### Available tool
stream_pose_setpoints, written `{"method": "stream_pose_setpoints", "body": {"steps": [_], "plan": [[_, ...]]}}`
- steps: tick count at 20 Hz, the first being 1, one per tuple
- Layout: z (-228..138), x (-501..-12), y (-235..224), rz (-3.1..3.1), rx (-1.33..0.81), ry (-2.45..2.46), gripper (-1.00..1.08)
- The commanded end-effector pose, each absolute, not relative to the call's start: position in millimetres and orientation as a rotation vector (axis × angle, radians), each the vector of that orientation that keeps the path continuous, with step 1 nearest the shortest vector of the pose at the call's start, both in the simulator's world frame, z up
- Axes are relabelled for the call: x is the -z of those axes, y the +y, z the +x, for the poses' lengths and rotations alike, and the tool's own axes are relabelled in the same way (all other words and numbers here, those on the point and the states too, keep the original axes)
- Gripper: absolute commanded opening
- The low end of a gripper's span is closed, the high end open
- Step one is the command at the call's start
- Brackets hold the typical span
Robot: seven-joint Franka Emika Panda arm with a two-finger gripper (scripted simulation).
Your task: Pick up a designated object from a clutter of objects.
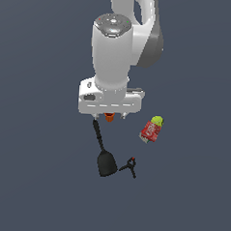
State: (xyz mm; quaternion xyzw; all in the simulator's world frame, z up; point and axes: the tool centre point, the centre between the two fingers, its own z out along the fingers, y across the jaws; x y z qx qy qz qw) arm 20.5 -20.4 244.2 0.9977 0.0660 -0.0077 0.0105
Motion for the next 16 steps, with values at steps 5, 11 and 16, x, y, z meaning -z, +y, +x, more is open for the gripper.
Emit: {"method": "stream_pose_setpoints", "body": {"steps": [5, 11, 16], "plan": [[29.8, -173.4, -42.3, 3.103, 0.018, 0.393, 1.00], [29.3, -116.6, -59.1, 3.088, 0.009, 0.542, 1.00], [26.1, -85.7, -67.8, 3.077, 0.004, 0.622, 1.00]]}}
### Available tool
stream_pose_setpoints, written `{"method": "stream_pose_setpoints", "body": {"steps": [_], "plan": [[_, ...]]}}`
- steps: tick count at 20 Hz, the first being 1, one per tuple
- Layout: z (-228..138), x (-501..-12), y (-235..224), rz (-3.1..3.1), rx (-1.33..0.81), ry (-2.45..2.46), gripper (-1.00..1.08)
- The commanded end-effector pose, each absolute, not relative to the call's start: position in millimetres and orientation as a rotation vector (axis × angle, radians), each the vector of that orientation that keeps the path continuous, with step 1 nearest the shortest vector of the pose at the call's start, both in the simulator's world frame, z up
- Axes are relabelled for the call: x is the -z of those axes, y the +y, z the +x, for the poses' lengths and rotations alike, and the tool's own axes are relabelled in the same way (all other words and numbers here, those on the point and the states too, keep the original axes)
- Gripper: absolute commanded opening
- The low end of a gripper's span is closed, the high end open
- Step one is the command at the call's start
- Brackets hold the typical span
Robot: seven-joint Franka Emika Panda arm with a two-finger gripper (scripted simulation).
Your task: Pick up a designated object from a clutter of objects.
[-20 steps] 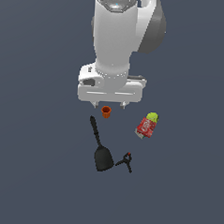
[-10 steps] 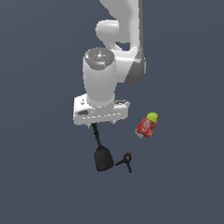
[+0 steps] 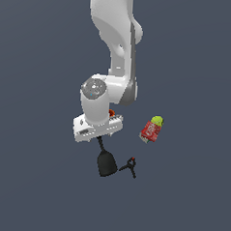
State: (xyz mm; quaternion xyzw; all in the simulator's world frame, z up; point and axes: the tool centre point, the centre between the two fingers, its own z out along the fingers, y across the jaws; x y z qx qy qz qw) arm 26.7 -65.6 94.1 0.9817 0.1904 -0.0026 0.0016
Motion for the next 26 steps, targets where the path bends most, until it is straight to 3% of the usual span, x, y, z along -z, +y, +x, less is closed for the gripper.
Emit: {"method": "stream_pose_setpoints", "body": {"steps": [1, 26], "plan": [[25.4, -81.4, -69.0, 3.075, 0.003, 0.634, 1.00], [22.7, -17.3, -72.8, 3.069, 0.000, 0.671, 1.00]]}}
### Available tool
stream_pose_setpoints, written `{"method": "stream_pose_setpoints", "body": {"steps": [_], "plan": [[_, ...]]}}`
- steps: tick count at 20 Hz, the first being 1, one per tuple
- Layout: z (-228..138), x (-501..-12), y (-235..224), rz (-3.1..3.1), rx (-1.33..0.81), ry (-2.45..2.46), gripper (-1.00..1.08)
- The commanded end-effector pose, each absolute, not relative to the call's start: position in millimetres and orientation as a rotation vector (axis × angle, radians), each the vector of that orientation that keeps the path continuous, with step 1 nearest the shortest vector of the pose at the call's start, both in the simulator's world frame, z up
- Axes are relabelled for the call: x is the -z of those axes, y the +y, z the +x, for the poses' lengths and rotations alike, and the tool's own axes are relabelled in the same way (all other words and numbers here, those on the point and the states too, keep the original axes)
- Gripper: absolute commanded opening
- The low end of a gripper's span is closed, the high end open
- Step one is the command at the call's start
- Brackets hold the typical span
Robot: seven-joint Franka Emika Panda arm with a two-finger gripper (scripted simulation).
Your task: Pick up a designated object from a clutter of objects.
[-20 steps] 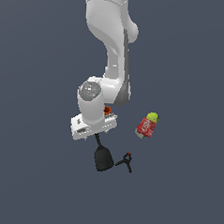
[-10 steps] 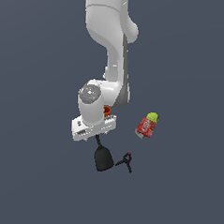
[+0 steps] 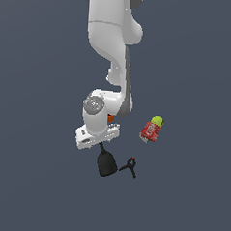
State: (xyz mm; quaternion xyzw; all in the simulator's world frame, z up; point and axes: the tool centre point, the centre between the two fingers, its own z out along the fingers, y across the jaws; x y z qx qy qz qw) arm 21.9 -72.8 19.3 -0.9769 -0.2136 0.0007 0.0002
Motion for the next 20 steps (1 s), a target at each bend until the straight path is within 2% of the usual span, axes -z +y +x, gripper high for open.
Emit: {"method": "stream_pose_setpoints", "body": {"steps": [1, 2, 14, 20], "plan": [[22.7, -17.0, -72.8, -3.069, 0.000, -0.671, 1.00], [22.7, -17.0, -72.8, -3.069, 0.000, -0.671, -1.00], [22.5, -18.2, -71.4, -3.067, -0.002, -0.674, -1.00], [27.0, -35.0, -78.4, -3.067, -0.002, -0.674, -1.00]]}}
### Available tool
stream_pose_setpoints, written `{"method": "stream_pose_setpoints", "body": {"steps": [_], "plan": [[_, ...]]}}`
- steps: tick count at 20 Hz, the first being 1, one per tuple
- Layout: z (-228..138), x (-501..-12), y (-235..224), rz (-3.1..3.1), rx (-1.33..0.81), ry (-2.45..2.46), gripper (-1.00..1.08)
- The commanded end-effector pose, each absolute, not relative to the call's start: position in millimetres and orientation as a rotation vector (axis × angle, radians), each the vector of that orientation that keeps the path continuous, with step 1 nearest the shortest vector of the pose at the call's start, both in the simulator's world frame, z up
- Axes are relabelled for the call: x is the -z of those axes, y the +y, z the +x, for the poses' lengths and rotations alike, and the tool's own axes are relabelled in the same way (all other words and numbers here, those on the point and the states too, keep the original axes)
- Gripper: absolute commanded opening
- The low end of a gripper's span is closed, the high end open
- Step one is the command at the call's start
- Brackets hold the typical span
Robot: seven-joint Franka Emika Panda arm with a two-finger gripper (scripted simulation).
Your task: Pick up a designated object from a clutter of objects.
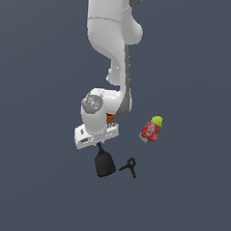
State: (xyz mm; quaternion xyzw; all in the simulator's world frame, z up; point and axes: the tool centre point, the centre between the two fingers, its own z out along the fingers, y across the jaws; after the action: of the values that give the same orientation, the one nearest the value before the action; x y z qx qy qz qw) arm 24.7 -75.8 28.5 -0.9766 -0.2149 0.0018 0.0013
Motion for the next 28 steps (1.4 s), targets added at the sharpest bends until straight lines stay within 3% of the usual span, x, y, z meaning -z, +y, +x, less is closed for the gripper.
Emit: {"method": "stream_pose_setpoints", "body": {"steps": [1, 28], "plan": [[28.3, -39.7, -80.3, -3.067, -0.002, -0.674, -1.00], [95.9, -274.0, -177.4, -3.067, 0.000, -0.673, -1.00]]}}
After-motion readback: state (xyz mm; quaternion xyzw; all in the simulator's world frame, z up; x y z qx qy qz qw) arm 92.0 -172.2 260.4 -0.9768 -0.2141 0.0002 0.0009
